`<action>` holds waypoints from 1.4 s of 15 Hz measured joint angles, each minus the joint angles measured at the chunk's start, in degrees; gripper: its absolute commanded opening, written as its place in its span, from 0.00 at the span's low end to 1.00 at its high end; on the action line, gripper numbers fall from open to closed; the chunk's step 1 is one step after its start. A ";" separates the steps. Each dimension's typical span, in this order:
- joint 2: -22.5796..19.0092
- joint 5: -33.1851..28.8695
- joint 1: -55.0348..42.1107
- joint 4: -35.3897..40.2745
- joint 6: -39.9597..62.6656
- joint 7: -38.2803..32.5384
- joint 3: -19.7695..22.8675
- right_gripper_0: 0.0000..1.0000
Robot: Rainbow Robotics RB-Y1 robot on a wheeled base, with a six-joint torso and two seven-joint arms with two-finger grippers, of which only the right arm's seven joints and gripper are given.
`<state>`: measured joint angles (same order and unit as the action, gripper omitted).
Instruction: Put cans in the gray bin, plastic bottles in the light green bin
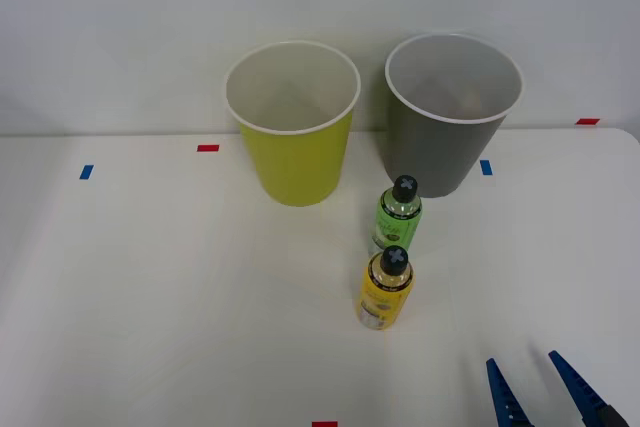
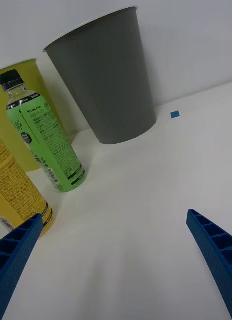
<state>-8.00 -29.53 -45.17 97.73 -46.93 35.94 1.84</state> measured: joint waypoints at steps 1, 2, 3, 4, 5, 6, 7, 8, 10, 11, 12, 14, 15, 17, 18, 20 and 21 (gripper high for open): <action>0.00 0.00 0.00 0.00 0.00 0.00 0.00 1.00; 0.00 0.00 0.00 0.00 0.00 0.00 0.00 1.00; 0.00 0.00 0.00 0.00 0.00 0.00 0.00 1.00; 0.00 0.00 0.00 0.00 0.00 0.00 0.00 1.00; 0.00 0.00 0.00 0.00 0.00 0.00 0.00 1.00; 0.00 0.00 0.00 0.00 0.00 0.00 0.00 1.00; 0.00 0.00 0.00 0.00 0.00 0.00 0.00 1.00; 0.00 0.00 0.00 0.00 0.00 0.00 0.00 1.00; 0.00 0.00 0.00 0.00 -0.01 0.00 0.00 1.00; 0.00 0.00 0.00 0.00 -0.01 0.00 0.00 1.00; 0.00 0.00 0.00 0.00 -0.01 0.00 0.00 1.00; 0.00 0.00 0.00 0.00 -0.01 0.00 0.00 1.00; 0.00 0.00 0.00 0.00 -0.01 0.00 0.00 1.00; 0.00 0.00 0.00 0.00 -0.01 0.00 0.00 1.00; 0.00 0.00 0.00 0.00 -0.01 0.00 0.00 1.00; 0.00 0.00 -0.01 0.00 -0.01 0.00 0.00 1.00; 0.00 0.00 -0.01 0.00 -0.01 0.00 0.00 1.00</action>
<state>-8.00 -29.53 -45.17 97.73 -46.93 35.95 1.85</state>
